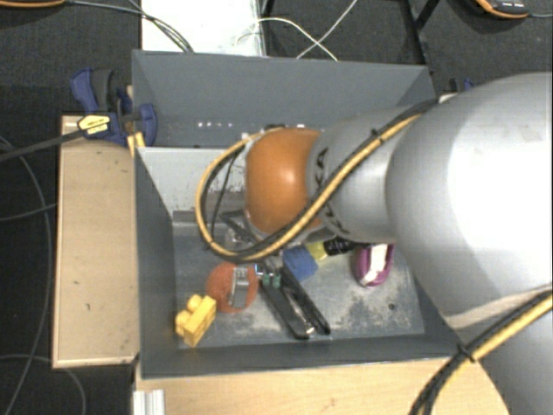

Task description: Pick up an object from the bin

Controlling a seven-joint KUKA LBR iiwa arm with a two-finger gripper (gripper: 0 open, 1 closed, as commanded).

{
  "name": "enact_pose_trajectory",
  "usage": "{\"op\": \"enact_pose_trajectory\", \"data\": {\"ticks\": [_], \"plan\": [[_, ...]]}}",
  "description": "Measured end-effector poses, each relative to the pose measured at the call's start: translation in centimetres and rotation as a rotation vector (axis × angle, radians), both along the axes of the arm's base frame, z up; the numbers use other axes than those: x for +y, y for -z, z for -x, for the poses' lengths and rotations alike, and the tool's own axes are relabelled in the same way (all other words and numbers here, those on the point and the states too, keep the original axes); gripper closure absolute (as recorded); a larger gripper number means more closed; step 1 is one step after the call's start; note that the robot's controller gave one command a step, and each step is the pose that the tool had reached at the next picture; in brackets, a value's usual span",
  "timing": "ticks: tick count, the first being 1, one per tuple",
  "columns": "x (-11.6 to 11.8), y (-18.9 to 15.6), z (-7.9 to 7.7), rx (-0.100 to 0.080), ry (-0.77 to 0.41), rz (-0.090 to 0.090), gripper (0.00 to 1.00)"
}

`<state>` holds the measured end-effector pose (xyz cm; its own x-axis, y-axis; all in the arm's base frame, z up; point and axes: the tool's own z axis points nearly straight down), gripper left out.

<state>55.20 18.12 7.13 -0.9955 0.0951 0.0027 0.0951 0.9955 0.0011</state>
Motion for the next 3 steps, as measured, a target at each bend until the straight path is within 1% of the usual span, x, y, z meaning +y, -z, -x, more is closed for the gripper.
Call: {"op": "enact_pose_trajectory", "data": {"ticks": [1, 2, 3], "plan": [[0.1, -6.7, -0.2, -0.006, 0.001, -0.001, 0.0], [-1.2, -2.9, 2.3, -0.001, 0.041, -0.001, 0.0], [0.2, 0.0, 1.6, -0.005, -0.007, -0.001, 0.0]]}}
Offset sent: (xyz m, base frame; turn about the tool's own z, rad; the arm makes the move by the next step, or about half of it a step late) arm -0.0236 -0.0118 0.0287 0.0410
